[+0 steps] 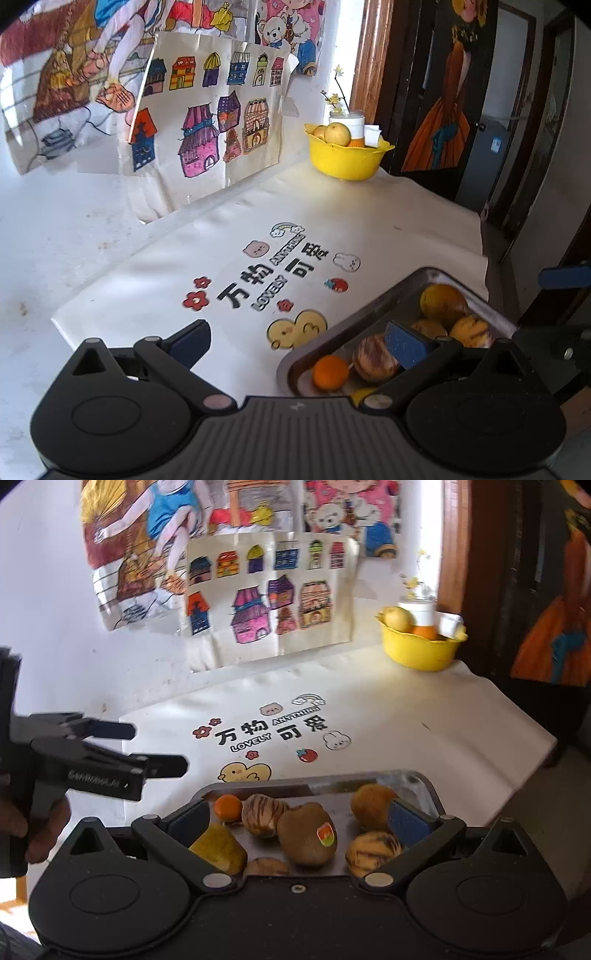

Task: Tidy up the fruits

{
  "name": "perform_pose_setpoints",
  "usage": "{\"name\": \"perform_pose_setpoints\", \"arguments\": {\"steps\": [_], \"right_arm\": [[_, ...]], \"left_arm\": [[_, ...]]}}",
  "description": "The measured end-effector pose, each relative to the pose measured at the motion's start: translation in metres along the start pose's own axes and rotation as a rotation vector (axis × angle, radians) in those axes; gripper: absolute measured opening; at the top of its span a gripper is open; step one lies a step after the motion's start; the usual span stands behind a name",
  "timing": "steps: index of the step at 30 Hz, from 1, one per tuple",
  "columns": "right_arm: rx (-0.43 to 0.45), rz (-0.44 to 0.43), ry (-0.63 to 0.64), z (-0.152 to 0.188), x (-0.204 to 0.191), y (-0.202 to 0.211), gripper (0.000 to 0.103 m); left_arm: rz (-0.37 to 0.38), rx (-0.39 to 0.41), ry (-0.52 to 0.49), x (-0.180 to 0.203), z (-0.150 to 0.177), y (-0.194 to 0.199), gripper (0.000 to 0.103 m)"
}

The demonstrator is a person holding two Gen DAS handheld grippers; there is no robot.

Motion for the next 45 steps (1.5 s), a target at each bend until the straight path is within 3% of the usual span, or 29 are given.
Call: {"name": "perform_pose_setpoints", "arguments": {"steps": [10, 17, 22, 45], "right_arm": [[-0.009, 0.065, -0.046, 0.025, -0.027, 0.028, 0.102], [-0.045, 0.16, -0.073, 0.057, -0.031, 0.039, 0.102], [-0.05, 0.159, -0.083, 0.068, -0.041, 0.043, 0.102], [-0.06, 0.172, -0.083, 0.061, -0.035, 0.032, 0.102]], "left_arm": [[-0.006, -0.027, -0.036, 0.011, 0.038, 0.029, 0.102], [-0.03, -0.022, -0.049, 0.014, 0.062, 0.049, 0.102], [-0.045, -0.051, -0.051, 0.014, 0.079, 0.05, 0.102], [-0.029, -0.074, -0.07, 0.019, 0.079, 0.041, 0.102]]}}
Point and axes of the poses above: each gripper's, at about its wrist camera, not at the fingertips, and y roughly against the way its jaws point, x to its right, z to its underside, the point moved 8 cm from there along -y, roughly the way its jaws point, and after that the axes turned 9 degrees about y, right-handed, at the moved point
